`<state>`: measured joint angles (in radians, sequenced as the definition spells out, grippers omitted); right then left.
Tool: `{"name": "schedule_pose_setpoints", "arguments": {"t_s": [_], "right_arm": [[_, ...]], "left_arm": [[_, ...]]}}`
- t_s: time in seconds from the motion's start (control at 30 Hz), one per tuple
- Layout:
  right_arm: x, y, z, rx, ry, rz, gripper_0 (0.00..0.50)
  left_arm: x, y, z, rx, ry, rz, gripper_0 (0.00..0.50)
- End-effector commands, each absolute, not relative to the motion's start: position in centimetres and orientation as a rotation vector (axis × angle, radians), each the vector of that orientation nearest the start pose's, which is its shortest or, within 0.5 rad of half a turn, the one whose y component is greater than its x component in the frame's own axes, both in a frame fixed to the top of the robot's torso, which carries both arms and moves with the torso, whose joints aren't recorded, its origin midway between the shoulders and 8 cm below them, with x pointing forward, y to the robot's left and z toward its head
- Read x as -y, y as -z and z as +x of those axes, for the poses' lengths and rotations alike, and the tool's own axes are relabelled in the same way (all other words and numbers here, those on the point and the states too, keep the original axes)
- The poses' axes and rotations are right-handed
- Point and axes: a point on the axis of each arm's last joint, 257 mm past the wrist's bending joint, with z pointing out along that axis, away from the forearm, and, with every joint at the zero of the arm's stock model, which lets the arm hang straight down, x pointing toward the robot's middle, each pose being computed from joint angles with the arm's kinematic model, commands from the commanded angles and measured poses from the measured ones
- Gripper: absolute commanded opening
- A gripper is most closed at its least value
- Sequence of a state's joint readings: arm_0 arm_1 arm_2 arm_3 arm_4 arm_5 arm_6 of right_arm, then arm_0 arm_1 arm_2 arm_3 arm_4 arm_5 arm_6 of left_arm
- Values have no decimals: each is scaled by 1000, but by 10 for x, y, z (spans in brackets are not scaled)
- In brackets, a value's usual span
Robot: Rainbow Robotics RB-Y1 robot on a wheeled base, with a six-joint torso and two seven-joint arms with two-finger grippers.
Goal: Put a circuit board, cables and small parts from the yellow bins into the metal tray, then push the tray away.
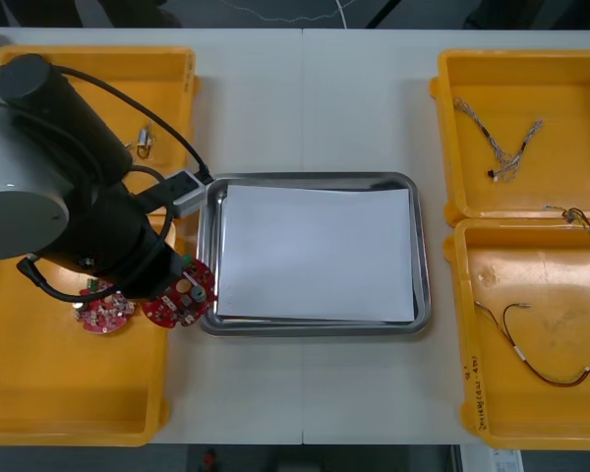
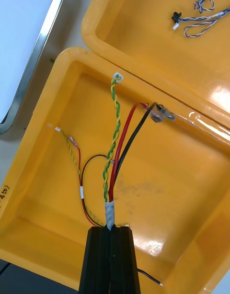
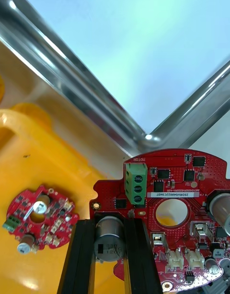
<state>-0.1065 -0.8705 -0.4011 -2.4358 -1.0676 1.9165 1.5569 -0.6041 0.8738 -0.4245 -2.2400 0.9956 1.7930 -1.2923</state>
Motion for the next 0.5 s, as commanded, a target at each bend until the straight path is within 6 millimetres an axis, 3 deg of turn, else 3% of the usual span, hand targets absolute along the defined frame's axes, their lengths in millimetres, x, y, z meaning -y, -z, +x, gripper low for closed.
{"name": "schedule_pose_setpoints", "arguments": {"t_s": [0.03, 0.5], "right_arm": [[329, 112, 337, -2479, 175, -778, 0], [331, 113, 337, -2480, 184, -784, 0]], "left_arm": [[-147, 172, 386, -2563, -17, 998, 0], [-99, 190, 416, -2552, -8, 986, 0]]}}
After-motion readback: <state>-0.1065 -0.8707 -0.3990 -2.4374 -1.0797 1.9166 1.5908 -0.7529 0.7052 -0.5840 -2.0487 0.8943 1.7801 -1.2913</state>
